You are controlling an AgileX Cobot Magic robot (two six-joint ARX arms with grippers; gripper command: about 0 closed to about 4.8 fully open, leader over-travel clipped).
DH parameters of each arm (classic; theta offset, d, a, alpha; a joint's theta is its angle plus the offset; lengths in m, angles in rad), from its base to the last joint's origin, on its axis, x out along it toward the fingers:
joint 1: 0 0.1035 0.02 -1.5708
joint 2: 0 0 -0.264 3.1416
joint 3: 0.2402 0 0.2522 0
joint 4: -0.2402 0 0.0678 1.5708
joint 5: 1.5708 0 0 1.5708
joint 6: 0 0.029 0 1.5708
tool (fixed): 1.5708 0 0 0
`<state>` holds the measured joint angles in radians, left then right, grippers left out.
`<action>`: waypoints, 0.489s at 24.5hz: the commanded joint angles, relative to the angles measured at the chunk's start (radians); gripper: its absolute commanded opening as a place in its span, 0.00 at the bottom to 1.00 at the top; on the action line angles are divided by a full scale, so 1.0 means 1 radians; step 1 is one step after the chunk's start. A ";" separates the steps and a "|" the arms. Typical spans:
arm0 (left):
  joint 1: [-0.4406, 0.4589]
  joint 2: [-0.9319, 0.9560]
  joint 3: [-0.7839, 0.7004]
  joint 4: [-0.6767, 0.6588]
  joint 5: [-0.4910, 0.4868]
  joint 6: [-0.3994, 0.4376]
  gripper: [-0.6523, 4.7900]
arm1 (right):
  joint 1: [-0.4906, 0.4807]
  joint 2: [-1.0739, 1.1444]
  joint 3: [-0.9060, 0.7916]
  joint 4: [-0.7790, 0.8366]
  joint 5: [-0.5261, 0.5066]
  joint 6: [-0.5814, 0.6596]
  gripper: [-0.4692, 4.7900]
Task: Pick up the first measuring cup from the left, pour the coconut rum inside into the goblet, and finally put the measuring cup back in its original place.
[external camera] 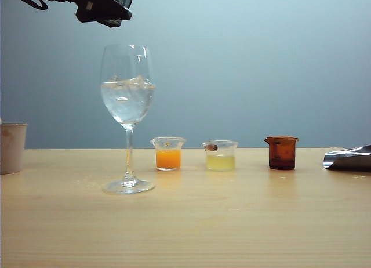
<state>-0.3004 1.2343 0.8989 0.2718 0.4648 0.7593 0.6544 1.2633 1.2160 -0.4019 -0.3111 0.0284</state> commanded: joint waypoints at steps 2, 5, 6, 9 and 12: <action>0.001 -0.005 0.005 0.017 -0.098 -0.146 0.38 | 0.001 -0.002 0.004 0.011 -0.005 -0.003 0.08; 0.019 -0.004 0.005 0.022 -0.123 -0.174 0.38 | 0.000 -0.002 0.004 0.016 -0.004 -0.003 0.08; 0.029 -0.003 0.005 0.024 -0.126 -0.188 0.38 | 0.000 -0.002 0.004 0.018 -0.003 -0.003 0.08; 0.061 0.012 0.005 0.051 -0.126 -0.242 0.38 | 0.000 -0.002 0.004 0.020 -0.003 -0.003 0.08; 0.115 0.063 0.005 0.121 -0.063 -0.341 0.38 | 0.000 -0.002 0.004 0.038 -0.003 -0.003 0.08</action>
<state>-0.1997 1.2823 0.8989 0.3367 0.3531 0.4805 0.6544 1.2633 1.2160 -0.3965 -0.3107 0.0284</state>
